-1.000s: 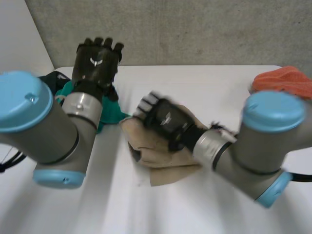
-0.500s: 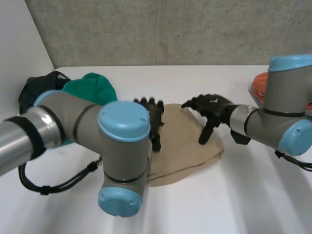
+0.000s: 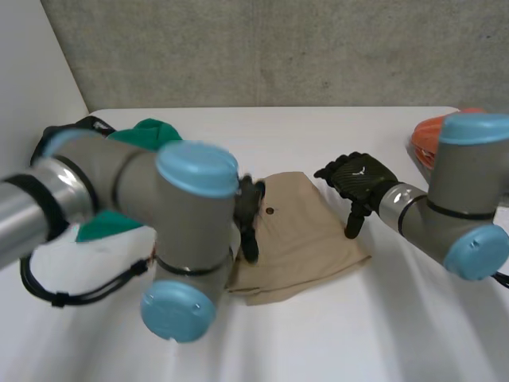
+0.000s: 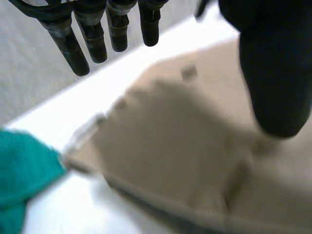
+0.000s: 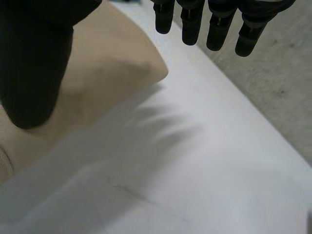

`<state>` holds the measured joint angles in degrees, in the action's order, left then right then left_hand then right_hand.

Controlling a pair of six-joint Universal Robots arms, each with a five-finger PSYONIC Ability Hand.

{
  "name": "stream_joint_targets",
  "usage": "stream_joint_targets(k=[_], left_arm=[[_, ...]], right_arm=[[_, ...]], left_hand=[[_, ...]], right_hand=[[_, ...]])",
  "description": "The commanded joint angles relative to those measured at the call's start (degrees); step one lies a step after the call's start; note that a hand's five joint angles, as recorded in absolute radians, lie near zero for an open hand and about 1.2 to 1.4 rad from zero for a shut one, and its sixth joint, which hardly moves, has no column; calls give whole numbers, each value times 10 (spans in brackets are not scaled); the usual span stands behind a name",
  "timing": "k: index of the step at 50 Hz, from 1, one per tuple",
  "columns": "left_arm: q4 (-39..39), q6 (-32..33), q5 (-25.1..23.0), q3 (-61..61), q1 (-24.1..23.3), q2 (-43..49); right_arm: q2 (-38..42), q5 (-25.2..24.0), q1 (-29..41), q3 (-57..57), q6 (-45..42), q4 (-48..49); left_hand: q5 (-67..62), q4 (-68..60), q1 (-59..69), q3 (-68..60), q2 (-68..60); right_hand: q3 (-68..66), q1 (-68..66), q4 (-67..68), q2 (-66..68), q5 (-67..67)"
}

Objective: Fold the laundry.

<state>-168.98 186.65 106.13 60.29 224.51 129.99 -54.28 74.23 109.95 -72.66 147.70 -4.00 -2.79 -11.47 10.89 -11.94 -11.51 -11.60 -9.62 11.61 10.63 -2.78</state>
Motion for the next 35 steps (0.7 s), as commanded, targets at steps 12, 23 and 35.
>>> stream_joint_targets(k=[12,23,35], left_arm=[[4,14,-356,-61,69,-98],[5,14,-361,-54,66,-85],[2,14,-340,-51,66,-90]], right_arm=[[-138,-81,5,-402,4,293],[-93,-81,38,-404,3,444],[-32,-78,58,-354,1,487]], left_hand=[[-6,-19,25,-15,-19],[-6,-19,25,-15,-19],[-6,-19,25,-15,-19]], right_hand=[[16,-4,-16,-6,28],[16,-4,-16,-6,28],[-42,-62,42,52,-30]])
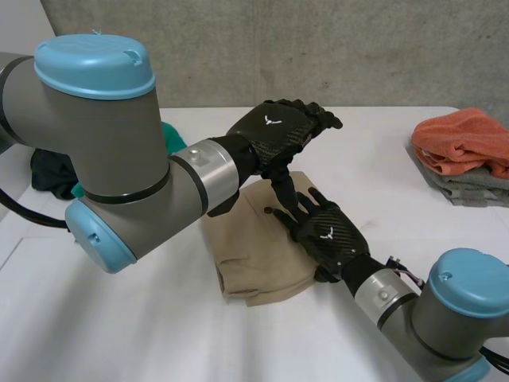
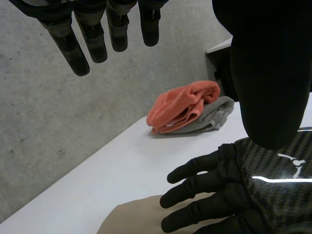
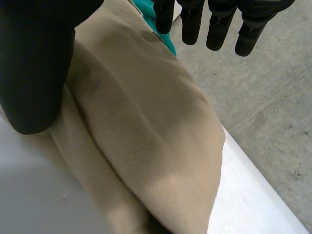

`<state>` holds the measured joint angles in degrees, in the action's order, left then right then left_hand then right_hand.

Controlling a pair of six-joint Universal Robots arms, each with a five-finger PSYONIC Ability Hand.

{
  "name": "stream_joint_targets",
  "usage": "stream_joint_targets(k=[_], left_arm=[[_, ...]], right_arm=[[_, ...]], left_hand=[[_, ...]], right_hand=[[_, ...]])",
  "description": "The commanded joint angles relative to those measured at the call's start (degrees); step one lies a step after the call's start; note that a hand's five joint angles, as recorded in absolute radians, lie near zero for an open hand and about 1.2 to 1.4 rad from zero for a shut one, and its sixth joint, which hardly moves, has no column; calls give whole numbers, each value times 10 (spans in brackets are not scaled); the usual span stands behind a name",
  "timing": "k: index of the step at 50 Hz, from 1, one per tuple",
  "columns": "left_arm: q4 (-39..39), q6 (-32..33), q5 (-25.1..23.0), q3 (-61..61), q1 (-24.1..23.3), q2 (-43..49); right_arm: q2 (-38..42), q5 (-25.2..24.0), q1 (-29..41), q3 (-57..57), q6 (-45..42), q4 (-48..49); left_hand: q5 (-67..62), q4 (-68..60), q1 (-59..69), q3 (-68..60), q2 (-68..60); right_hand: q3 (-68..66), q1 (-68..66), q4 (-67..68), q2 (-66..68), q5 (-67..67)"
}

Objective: Fold the laundry.

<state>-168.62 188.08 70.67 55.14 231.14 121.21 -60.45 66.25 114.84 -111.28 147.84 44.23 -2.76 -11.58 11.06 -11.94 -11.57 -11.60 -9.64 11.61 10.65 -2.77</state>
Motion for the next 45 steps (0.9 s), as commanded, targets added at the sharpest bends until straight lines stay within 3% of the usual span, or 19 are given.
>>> stream_joint_targets(k=[1,5,6,15,23,31,42,45], left_arm=[[-1,0,15,1,0,-4],[-1,0,15,1,0,-4],[-1,0,16,1,0,-4],[-1,1,16,0,2,-11],[-9,0,16,-1,26,-54],[-31,-1,18,-4,39,-86],[-31,-1,18,1,37,-85],[-31,0,18,3,35,-82]], right_arm=[[33,2,11,38,0,4],[45,3,13,68,2,4],[46,2,13,78,3,5],[55,11,6,171,58,-2],[50,59,-2,295,136,0],[59,112,-102,441,154,1],[127,101,-255,552,214,1],[175,73,-298,586,226,-1]], left_hand=[[-6,-18,23,-15,-18],[-6,-18,23,-15,-18],[-6,-18,23,-15,-18],[-6,-18,23,-15,-18],[-3,-15,20,-11,-15],[0,-12,17,-8,-12],[0,-12,17,-8,-12],[2,-10,15,-6,-10]], right_hand=[[-65,-85,65,75,-54],[-394,-414,394,404,-382],[-681,-701,681,691,-669],[-684,-704,684,694,-672],[-684,-704,684,694,-672],[-684,-704,684,694,-672],[-684,-704,684,694,-672],[-684,-704,684,694,-672]])
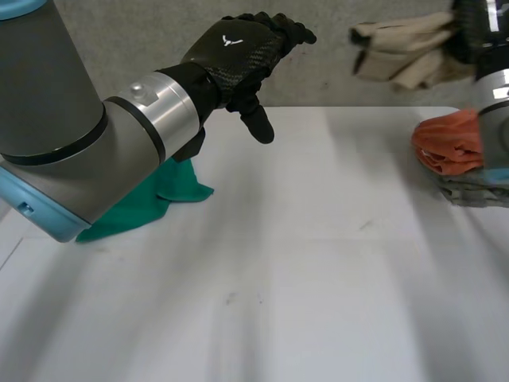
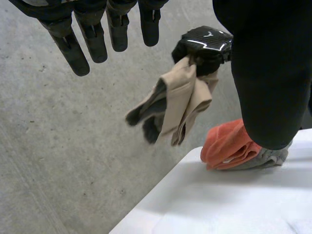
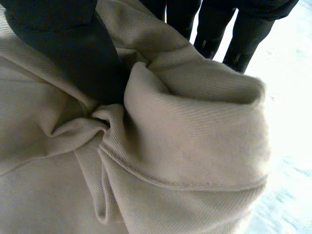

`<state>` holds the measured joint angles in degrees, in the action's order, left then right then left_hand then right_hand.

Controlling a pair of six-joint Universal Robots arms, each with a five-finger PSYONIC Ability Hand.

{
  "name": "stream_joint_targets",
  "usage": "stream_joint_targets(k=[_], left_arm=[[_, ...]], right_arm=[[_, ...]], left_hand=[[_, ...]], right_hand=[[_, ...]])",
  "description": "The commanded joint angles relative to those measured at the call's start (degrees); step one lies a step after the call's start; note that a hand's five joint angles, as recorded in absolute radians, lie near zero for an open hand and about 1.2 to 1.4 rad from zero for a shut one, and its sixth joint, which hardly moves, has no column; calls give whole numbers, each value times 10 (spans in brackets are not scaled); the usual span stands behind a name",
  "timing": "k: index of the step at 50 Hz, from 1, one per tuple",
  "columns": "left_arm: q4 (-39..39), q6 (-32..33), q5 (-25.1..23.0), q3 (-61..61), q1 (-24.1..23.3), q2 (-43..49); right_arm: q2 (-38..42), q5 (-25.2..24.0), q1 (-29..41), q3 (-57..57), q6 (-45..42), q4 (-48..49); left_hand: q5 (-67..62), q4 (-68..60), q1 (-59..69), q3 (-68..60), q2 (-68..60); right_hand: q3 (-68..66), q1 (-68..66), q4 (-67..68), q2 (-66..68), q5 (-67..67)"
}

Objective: Fold the laundry.

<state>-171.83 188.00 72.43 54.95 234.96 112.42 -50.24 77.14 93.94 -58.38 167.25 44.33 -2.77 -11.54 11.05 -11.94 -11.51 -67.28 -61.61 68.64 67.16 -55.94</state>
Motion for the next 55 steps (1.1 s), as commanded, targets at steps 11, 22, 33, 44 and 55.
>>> stream_joint_targets(k=[11,22,33,44,55], left_arm=[[-2,-2,-1,12,-8,20],[-2,-1,-1,17,-17,22],[-1,-2,0,22,-38,14],[-9,-3,-1,33,-47,-19],[-59,25,118,25,11,-59]], right_arm=[[248,-209,-183,96,34,-34],[182,-233,-221,43,32,-81],[46,-170,-262,-23,5,-214],[-56,54,-330,4,-226,-349],[-239,-38,-129,-146,-149,-166]], left_hand=[[0,-12,17,-8,-12],[-1,-14,19,-10,-14],[2,-10,15,-6,-11],[2,-10,15,-6,-11],[9,-4,9,0,-4]], right_hand=[[-127,-184,114,128,-141],[573,516,-586,-572,559],[573,516,-586,-572,559],[573,516,-586,-572,559],[573,516,-586,-572,559]])
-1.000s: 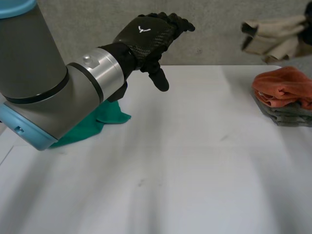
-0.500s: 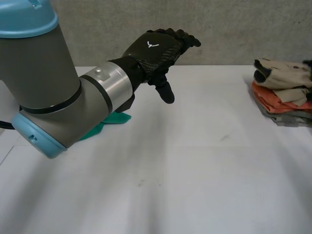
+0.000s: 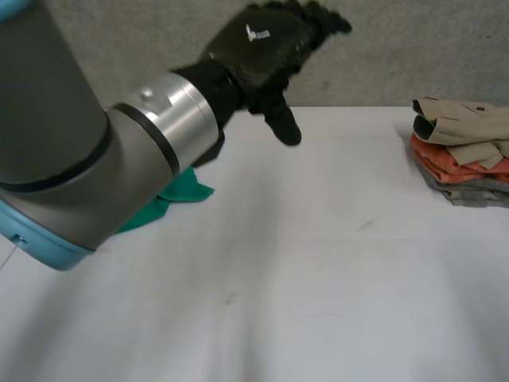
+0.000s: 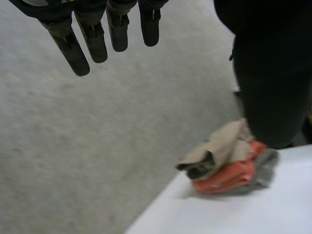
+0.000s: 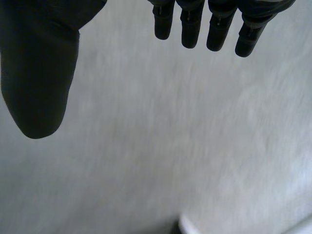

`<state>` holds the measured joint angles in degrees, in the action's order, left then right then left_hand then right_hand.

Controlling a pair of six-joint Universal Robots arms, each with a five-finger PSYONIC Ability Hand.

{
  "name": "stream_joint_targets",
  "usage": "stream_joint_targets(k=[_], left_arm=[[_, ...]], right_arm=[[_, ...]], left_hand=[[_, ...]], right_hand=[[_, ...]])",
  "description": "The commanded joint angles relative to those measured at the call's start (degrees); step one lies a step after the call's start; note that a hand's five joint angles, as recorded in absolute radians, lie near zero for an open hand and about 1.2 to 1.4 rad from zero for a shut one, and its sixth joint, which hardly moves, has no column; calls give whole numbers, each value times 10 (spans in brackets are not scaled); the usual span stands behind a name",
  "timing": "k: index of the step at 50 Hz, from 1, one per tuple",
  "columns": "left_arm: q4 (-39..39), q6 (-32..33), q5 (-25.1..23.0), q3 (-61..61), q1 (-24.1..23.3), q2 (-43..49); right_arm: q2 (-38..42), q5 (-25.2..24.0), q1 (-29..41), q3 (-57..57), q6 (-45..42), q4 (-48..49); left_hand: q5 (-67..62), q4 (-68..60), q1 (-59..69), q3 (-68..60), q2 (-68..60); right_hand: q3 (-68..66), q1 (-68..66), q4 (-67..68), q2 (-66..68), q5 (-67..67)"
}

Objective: Fold the laundry.

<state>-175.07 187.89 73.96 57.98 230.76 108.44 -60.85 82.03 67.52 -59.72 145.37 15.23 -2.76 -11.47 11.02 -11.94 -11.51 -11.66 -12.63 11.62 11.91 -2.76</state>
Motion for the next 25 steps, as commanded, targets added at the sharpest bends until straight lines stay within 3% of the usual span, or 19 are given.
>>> stream_joint_targets(k=[1,2,5,6,9,13,17,21,24,25], left_arm=[[-26,39,113,-5,73,-18],[-24,72,129,-4,112,-16],[-22,143,136,3,153,-4],[-24,196,135,10,172,17],[-26,295,133,17,197,75],[-31,373,120,13,253,160],[-41,382,50,-14,299,242],[-61,382,-14,-46,314,306],[-85,382,-22,-71,318,342],[-100,382,-21,-83,320,361]], right_arm=[[-144,-103,150,-153,76,130],[-153,-135,181,-190,85,137],[-159,-173,240,-237,85,135],[-158,-194,277,-269,85,132],[-155,-197,320,-318,82,114],[-148,-189,332,-370,62,93],[-127,-187,336,-406,22,91],[-108,-181,346,-418,-17,90],[-105,-174,343,-419,-33,89],[-105,-171,343,-418,-35,90]], left_hand=[[10,-3,7,2,-2],[14,1,4,5,1],[14,1,4,5,1],[14,1,4,5,1],[15,2,2,7,3],[15,2,2,7,3],[10,-3,7,2,-2],[-20,-33,37,-28,-32],[-67,-80,84,-75,-79],[-139,-152,156,-147,-151]], right_hand=[[17,26,-16,-19,28],[17,26,-16,-19,28],[17,26,-16,-19,28],[17,26,-16,-19,28],[17,26,-16,-19,28],[17,26,-16,-19,28],[17,26,-16,-19,28],[17,26,-16,-19,28],[17,26,-16,-19,28],[17,26,-16,-19,28]])
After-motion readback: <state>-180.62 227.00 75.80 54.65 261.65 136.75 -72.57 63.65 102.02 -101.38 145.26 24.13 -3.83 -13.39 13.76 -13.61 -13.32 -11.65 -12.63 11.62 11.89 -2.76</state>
